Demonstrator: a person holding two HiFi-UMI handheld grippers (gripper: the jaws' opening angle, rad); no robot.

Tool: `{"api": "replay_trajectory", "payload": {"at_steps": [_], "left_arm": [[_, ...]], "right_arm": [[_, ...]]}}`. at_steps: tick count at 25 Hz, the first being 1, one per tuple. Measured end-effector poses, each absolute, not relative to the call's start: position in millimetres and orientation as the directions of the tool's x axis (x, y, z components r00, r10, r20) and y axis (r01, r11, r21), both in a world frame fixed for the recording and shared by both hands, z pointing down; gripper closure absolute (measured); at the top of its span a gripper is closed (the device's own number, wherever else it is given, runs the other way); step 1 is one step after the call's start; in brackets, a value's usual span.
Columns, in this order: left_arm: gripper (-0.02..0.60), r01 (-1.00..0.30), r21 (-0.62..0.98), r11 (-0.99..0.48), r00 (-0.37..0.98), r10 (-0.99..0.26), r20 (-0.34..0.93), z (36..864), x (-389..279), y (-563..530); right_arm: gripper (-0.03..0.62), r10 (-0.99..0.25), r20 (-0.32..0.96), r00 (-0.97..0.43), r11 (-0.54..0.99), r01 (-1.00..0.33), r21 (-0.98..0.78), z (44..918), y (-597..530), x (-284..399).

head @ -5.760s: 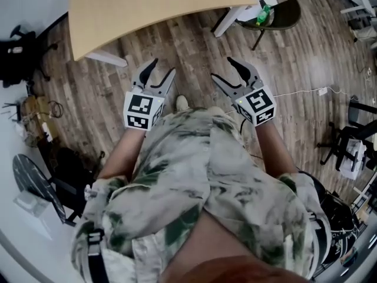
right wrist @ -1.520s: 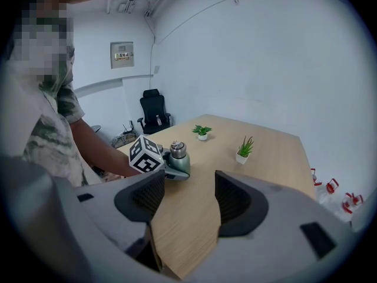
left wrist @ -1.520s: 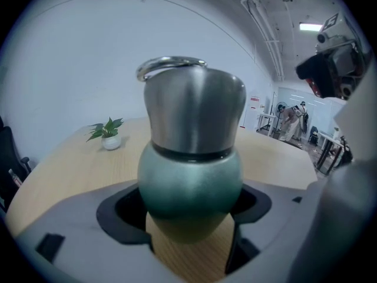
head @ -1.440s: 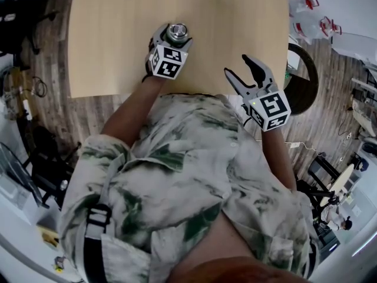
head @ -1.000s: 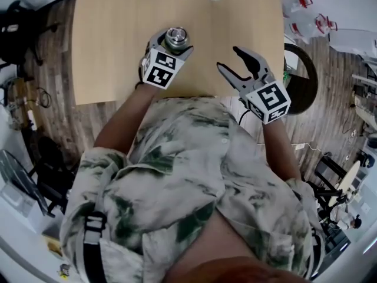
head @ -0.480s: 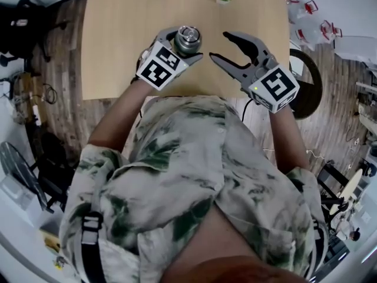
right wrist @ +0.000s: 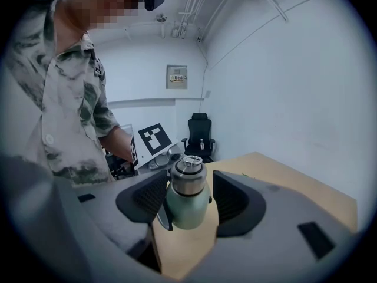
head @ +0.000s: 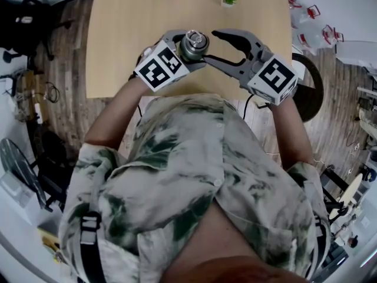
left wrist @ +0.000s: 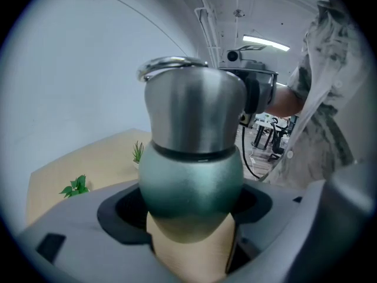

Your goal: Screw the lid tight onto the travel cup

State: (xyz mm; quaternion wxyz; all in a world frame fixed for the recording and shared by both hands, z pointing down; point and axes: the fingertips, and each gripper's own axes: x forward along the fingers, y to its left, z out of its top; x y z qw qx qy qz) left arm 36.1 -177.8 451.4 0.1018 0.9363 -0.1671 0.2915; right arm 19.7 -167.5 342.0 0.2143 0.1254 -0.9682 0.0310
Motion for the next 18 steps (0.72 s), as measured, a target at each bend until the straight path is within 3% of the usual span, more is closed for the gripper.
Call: {"api": "replay_trajectory", "payload": {"at_steps": [10, 18], "left_arm": [[0.201, -0.249, 0.096, -0.964, 0.809, -0.153, 0.568, 446, 51, -160], [0.201, -0.346, 0.099, -0.933, 0.785, -0.23, 0.576, 450, 53, -169]], "right_arm": [[0.355, -0.14, 0.429, -0.892, 0.986, -0.166, -0.024, 338, -158, 13], [0.359, -0.235, 0.432, -0.871, 0.963, -0.27, -0.021, 343, -164, 18]]}}
